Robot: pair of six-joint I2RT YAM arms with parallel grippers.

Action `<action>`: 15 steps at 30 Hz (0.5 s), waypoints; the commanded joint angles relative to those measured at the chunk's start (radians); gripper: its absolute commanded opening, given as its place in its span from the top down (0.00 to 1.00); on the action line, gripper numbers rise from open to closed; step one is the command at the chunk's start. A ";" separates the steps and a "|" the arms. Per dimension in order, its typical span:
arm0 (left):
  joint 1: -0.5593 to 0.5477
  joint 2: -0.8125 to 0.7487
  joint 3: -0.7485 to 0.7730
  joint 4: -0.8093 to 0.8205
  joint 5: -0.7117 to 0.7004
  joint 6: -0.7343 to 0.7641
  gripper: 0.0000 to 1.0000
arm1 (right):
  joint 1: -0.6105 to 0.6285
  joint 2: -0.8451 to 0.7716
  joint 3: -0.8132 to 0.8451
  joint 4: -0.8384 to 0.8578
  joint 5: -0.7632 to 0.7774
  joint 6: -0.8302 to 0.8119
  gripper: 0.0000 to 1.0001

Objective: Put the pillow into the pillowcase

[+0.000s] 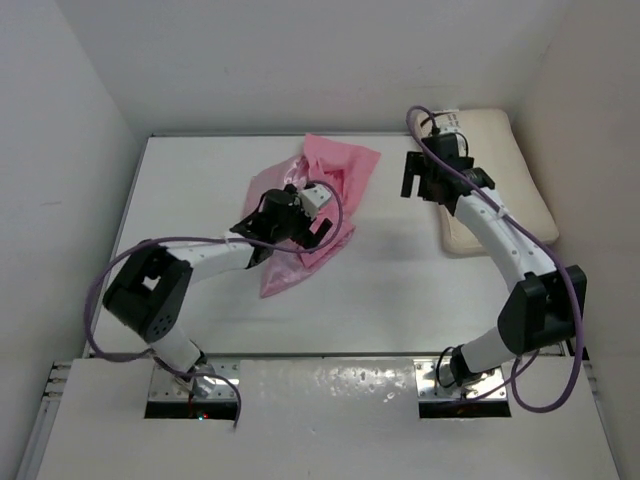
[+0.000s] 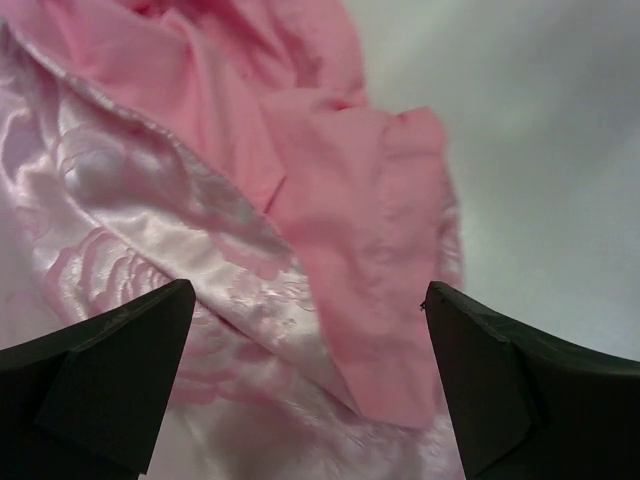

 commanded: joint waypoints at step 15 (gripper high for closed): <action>0.065 0.261 0.220 0.101 -0.096 0.045 1.00 | -0.198 0.491 0.145 0.022 0.307 -0.095 0.02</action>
